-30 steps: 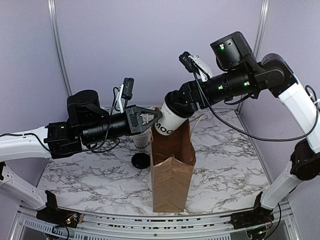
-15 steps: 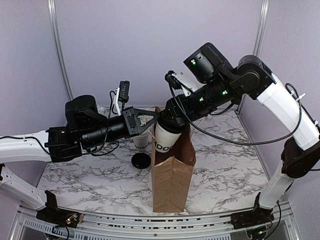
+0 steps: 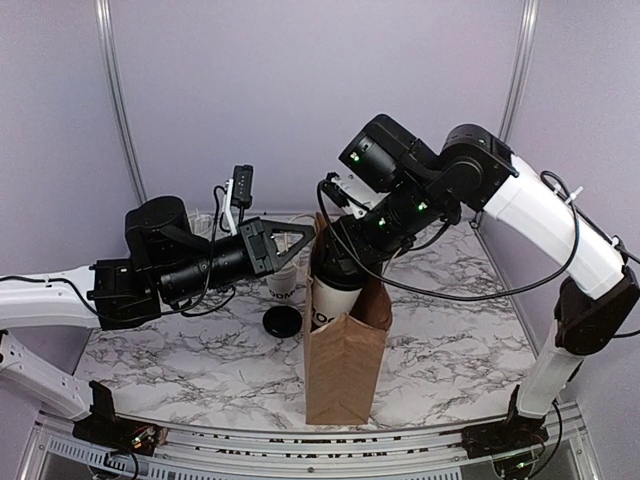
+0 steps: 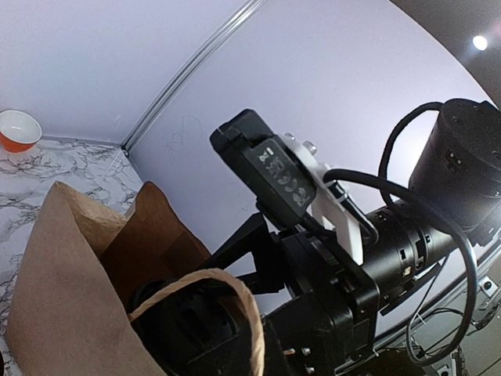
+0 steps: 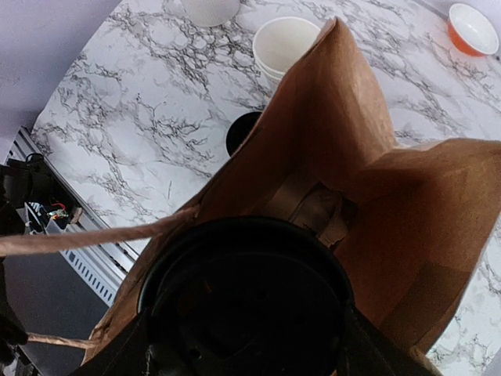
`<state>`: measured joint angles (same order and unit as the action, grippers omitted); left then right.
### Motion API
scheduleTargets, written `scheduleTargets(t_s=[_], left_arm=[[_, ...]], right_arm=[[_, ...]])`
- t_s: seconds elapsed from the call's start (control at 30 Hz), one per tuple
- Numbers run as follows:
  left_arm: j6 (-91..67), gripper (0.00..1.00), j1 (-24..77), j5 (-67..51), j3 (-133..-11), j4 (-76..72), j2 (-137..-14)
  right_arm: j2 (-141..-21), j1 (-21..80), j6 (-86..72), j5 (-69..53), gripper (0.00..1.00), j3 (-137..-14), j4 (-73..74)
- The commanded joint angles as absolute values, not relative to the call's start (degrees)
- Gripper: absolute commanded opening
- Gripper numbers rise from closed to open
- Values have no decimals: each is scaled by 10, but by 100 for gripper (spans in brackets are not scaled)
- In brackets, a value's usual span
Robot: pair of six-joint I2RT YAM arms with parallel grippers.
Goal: Pack the takeout coffee
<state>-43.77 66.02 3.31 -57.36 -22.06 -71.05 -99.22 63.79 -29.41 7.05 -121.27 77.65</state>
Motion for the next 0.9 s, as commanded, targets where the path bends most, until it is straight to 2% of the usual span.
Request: scheduleTargets(t_s=[0.0, 0.47, 0.87], left_arm=[[-441, 0, 664, 45, -555, -243, -685], [-440, 0, 664, 44, -541, -243, -670], [-443, 0, 664, 91, -520, -238, -650]], right_arm=[[-998, 642, -311, 79, 42, -1194, 777], [-997, 643, -324, 43, 41, -1130, 765], [-967, 649, -351, 34, 39, -1045, 733]])
